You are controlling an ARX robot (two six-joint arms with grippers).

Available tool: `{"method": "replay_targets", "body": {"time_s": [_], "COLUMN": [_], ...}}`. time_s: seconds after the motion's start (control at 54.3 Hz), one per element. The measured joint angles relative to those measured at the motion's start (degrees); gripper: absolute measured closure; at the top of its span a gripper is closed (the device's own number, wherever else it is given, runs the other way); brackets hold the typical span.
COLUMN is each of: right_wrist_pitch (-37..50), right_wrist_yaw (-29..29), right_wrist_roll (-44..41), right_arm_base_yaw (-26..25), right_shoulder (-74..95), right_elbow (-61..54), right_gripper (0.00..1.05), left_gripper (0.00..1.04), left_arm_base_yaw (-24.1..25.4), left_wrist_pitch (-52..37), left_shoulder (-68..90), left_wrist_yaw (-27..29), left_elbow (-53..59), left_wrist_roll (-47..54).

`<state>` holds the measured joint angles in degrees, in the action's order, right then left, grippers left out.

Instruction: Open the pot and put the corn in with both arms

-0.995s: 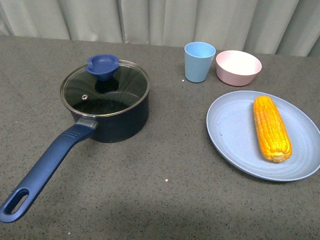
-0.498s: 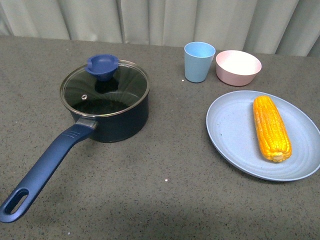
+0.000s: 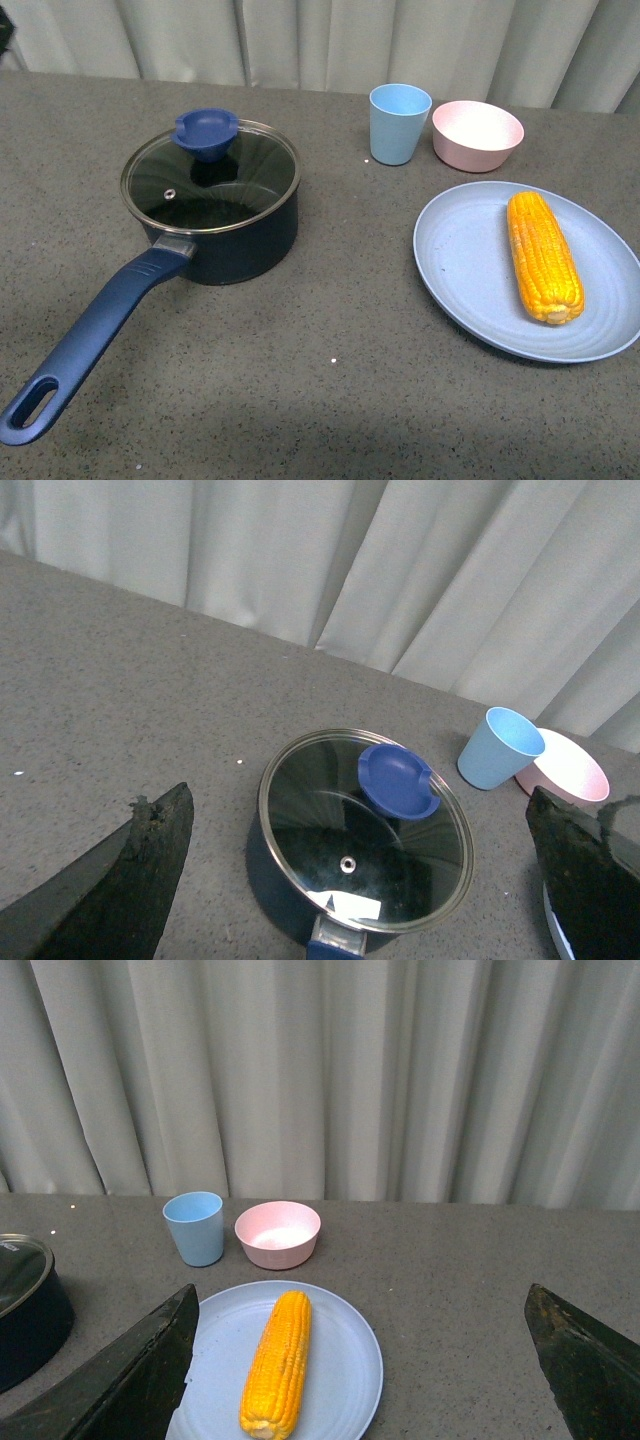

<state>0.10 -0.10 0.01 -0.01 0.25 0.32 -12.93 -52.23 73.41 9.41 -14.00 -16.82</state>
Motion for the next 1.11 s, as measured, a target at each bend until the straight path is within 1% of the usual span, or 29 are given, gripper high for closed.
{"method": "replay_targets", "body": {"time_s": [0.129,0.313,0.571,0.774,0.977,1.106], "right_wrist_pitch": [0.0,0.0,-0.02,0.0,0.0,0.0], "right_wrist_yaw": [0.02,0.0,0.02,0.0,0.0,0.0], "right_wrist_roll": [0.0,0.0,0.0,0.0,0.0,0.0], "right_arm_base_yaw": [0.0,0.0,0.0,0.0,0.0,0.0], "right_shoulder": [0.0,0.0,0.0,0.0,0.0,0.0], "right_elbow": [0.0,0.0,0.0,0.0,0.0,0.0], "right_gripper": [0.09,0.09,0.09,0.09,0.09,0.09], "left_gripper": [0.06,0.06,0.06,0.06,0.06,0.06], "left_arm_base_yaw": [-1.16,-1.86,-2.19,-0.92,-0.33,-0.98], "left_wrist_pitch": [-4.92,-6.84,-7.74,-7.87,-7.02,-6.54], "left_shoulder": [11.28,21.0,29.49,35.54,38.62,39.56], "left_wrist_yaw": [0.02,-0.46,-1.07,-2.12,-3.3,-4.33], "left_elbow": [-4.66,-10.86,-16.57,-22.12,-25.77,-27.63], "left_wrist_roll": [1.27,1.77,3.5,5.81,7.74,8.81]}}
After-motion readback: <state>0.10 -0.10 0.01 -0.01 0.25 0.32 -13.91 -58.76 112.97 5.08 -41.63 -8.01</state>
